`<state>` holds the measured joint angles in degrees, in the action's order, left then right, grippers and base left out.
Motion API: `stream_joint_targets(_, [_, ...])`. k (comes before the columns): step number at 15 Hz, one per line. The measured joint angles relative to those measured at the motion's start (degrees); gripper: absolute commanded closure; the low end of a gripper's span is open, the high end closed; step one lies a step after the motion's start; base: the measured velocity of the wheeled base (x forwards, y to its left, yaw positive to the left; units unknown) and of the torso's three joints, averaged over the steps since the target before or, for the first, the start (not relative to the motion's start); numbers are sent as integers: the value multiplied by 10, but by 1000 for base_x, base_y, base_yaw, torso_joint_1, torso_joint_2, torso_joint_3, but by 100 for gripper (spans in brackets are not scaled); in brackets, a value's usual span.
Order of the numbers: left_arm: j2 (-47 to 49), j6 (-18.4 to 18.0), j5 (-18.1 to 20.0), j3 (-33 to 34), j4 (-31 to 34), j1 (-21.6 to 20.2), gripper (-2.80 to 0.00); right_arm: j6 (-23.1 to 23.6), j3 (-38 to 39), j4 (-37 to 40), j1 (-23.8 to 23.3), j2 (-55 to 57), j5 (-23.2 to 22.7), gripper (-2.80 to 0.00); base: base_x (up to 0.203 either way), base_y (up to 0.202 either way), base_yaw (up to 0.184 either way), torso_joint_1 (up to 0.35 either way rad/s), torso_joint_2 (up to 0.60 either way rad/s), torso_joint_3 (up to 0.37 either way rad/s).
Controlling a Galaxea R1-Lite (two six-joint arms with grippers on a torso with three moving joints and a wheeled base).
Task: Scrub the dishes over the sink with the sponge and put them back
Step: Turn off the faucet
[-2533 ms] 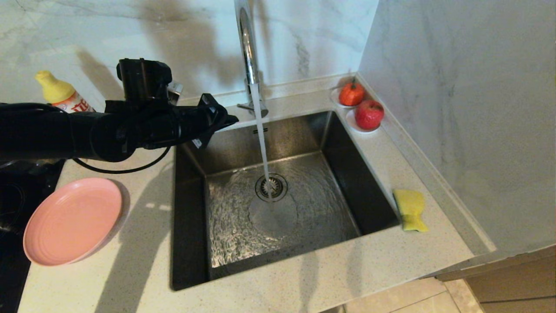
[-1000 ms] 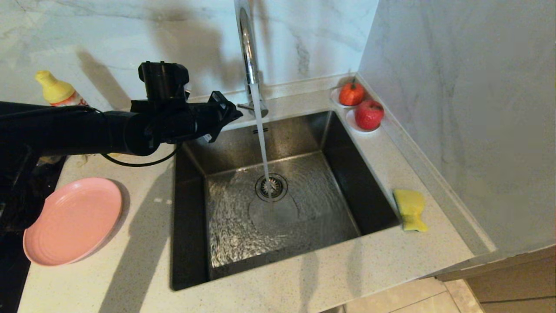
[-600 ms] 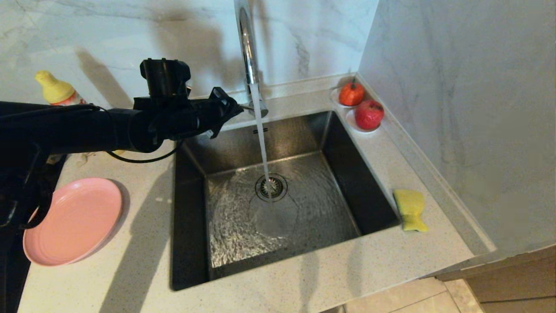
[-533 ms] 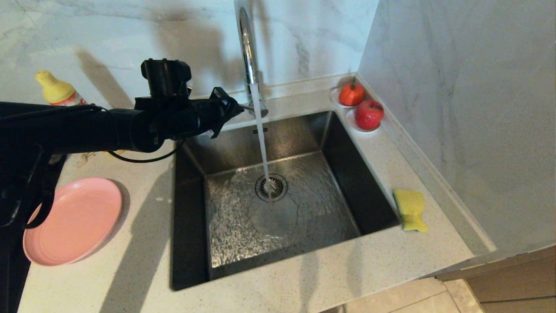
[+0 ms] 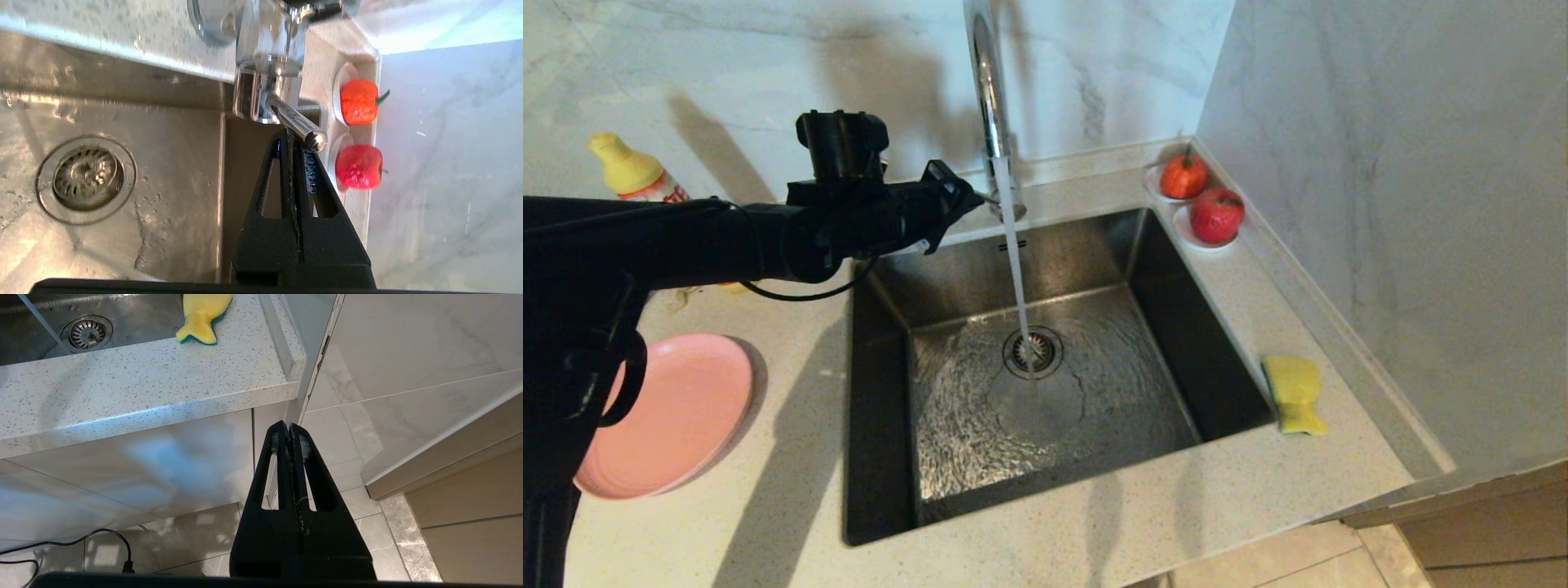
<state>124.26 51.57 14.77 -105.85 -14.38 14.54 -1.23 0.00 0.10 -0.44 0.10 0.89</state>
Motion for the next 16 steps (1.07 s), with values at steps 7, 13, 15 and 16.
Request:
stream_joint_targets(7, [21, 1, -2, -39, 5, -10, 0, 0, 0, 0, 0, 0, 0, 0, 0, 0, 0, 0, 0, 0])
stream_joint_targets(13, [27, 1, -2, -49, -1, -17, 0, 0, 0, 0, 0, 0, 0, 0, 0, 0, 0, 0, 0, 0])
stream_joint_targets(15, [27, 1, -1, -49, 0, -20, 0, 0, 0, 0, 0, 0, 0, 0, 0, 0, 0, 0, 0, 0])
stream_joint_targets(16, [25, 1, -1, -46, 4, -20, 0, 0, 0, 0, 0, 0, 0, 0, 0, 0, 0, 0, 0, 0])
